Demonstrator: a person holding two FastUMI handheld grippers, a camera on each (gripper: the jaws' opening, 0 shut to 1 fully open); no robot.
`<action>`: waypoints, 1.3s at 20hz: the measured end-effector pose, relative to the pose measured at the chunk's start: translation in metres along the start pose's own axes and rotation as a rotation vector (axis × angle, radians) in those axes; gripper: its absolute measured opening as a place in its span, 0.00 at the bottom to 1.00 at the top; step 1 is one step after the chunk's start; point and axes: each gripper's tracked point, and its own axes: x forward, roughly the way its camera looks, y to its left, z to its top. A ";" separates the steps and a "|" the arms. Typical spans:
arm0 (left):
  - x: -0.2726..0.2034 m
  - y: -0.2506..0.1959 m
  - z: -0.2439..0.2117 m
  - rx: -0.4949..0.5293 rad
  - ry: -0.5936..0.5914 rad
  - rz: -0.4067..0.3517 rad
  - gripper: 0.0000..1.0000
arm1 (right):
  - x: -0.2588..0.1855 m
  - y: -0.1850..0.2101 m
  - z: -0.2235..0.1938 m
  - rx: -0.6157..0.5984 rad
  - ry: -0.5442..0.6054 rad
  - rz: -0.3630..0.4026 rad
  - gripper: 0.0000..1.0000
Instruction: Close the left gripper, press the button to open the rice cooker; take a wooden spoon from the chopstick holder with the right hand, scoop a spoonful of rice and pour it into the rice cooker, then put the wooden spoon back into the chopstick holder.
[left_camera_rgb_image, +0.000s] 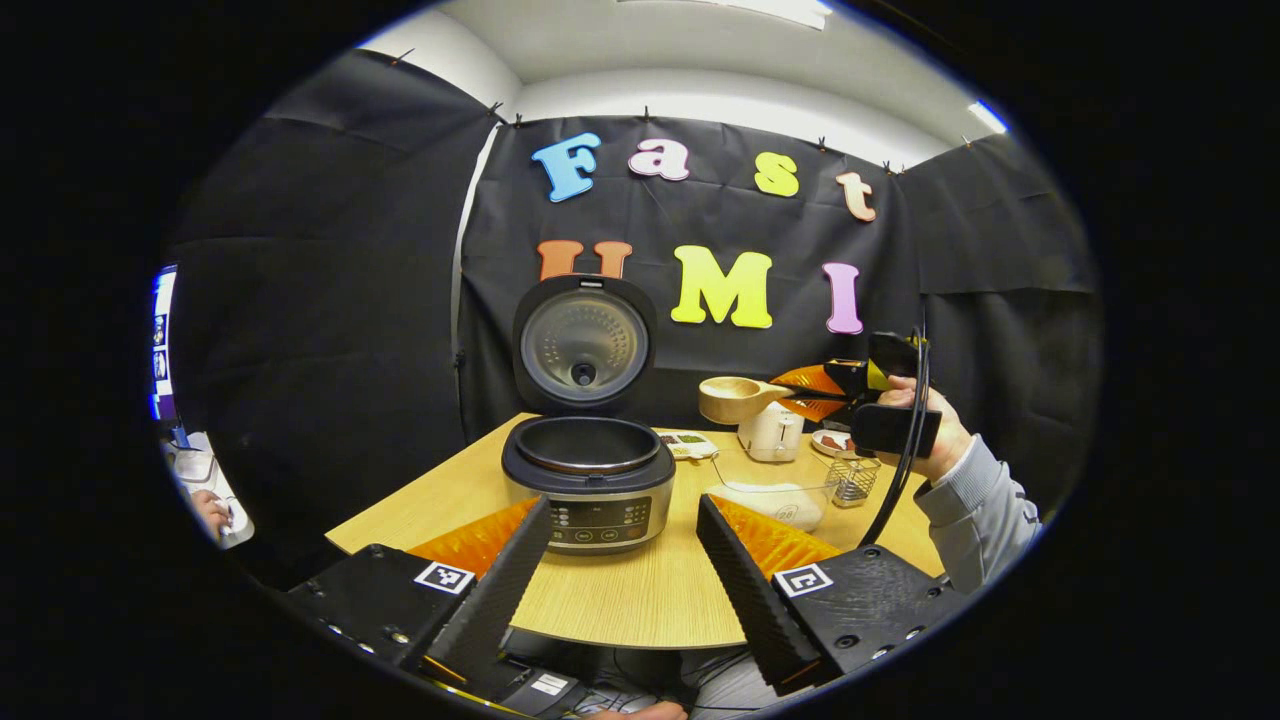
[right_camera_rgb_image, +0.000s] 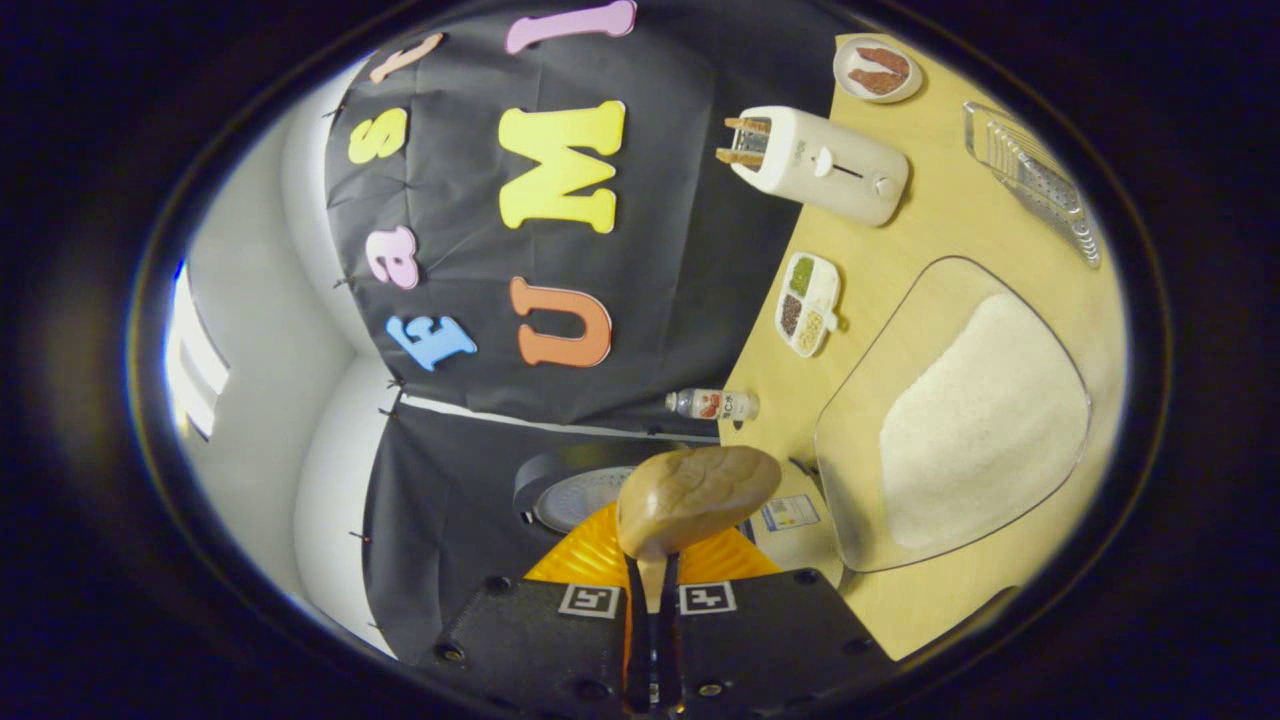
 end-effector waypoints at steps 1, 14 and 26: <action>-0.001 0.001 0.000 -0.005 -0.003 0.001 0.94 | 0.007 0.001 -0.005 -0.015 0.006 -0.008 0.08; -0.005 0.023 -0.012 -0.042 0.006 0.013 0.94 | 0.103 0.028 -0.086 -0.550 0.048 -0.121 0.08; -0.011 0.021 -0.013 -0.073 0.024 -0.004 0.94 | 0.136 0.009 -0.115 -0.877 -0.022 -0.225 0.08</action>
